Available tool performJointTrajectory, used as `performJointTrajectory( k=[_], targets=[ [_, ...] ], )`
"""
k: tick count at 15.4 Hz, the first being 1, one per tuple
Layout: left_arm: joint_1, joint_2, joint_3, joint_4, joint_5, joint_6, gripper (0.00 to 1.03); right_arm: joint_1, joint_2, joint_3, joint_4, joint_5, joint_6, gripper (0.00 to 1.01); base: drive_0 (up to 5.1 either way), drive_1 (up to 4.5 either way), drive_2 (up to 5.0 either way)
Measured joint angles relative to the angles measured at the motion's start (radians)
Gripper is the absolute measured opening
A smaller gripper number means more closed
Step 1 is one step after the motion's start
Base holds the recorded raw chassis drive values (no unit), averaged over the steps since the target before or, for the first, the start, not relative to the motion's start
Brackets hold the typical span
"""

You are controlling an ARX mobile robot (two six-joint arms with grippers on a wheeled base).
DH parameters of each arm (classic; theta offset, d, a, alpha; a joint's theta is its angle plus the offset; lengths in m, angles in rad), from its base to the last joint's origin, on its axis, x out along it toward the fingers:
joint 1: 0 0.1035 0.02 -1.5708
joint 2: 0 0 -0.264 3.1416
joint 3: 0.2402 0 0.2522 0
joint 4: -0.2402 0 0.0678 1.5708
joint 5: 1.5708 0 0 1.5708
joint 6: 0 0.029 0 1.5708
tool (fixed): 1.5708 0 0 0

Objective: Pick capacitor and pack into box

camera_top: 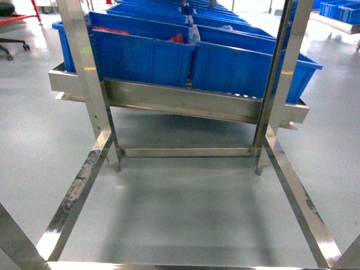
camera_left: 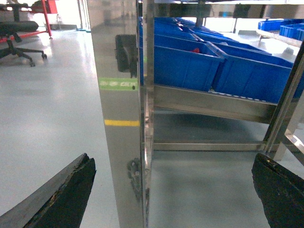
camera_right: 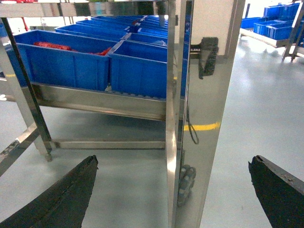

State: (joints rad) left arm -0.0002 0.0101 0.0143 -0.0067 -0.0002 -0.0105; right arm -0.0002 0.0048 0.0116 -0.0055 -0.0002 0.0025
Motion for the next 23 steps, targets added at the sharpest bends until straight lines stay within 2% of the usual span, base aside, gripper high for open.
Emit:
performJointTrajectory(
  k=[23],
  targets=[
    [0.000,0.000,0.000,-0.001,0.000,0.000,0.98,0.000,0.000,0.000,-0.001,0.000,0.000,0.98,0.0,0.00,0.0]
  ],
)
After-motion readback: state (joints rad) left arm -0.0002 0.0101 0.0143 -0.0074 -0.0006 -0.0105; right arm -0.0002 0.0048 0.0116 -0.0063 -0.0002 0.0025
